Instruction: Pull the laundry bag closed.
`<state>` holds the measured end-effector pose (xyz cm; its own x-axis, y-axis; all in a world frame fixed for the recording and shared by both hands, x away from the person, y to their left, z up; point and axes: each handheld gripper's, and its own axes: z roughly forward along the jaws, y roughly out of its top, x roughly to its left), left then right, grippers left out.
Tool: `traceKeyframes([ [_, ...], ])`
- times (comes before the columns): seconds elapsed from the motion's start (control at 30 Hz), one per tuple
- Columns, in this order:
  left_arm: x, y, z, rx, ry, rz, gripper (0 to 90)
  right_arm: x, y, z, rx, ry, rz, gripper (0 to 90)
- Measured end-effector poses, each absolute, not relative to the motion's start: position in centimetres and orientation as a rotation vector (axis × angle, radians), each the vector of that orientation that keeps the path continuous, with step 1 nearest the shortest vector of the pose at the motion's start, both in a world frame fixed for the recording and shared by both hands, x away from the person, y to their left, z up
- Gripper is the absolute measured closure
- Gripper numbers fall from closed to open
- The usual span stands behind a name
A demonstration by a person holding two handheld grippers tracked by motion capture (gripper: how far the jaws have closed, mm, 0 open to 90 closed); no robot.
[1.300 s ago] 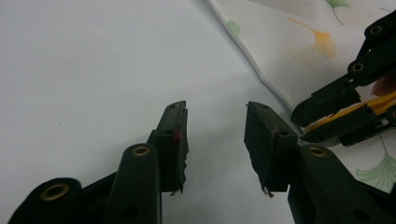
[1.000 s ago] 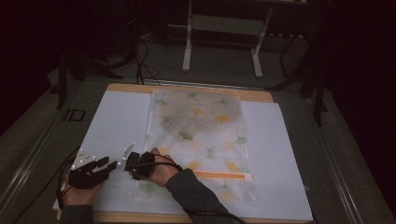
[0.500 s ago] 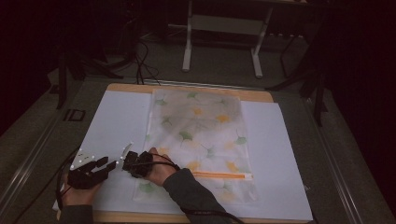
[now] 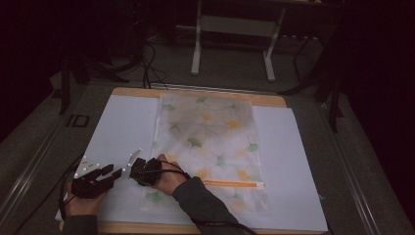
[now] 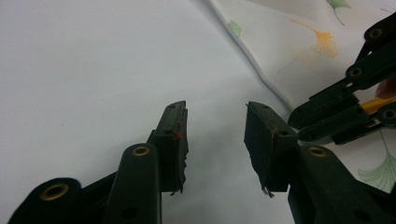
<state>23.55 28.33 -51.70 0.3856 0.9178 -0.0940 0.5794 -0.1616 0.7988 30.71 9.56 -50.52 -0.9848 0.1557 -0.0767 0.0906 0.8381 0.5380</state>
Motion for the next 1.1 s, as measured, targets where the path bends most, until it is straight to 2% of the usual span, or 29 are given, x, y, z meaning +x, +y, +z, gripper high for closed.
traceKeyframes([
  [0.63, 23.6, 28.3, -51.8, 1.855, 1.3, 0.543, 59.3, 30.2, 7.5, -49.5, 0.151, 2.879, 0.871, 84.3],
  [1.1, 23.6, 28.2, -51.8, 1.859, 1.3, 0.545, 59.2, 30.2, 5.0, -50.7, 0.169, 2.897, 0.857, 81.0],
])
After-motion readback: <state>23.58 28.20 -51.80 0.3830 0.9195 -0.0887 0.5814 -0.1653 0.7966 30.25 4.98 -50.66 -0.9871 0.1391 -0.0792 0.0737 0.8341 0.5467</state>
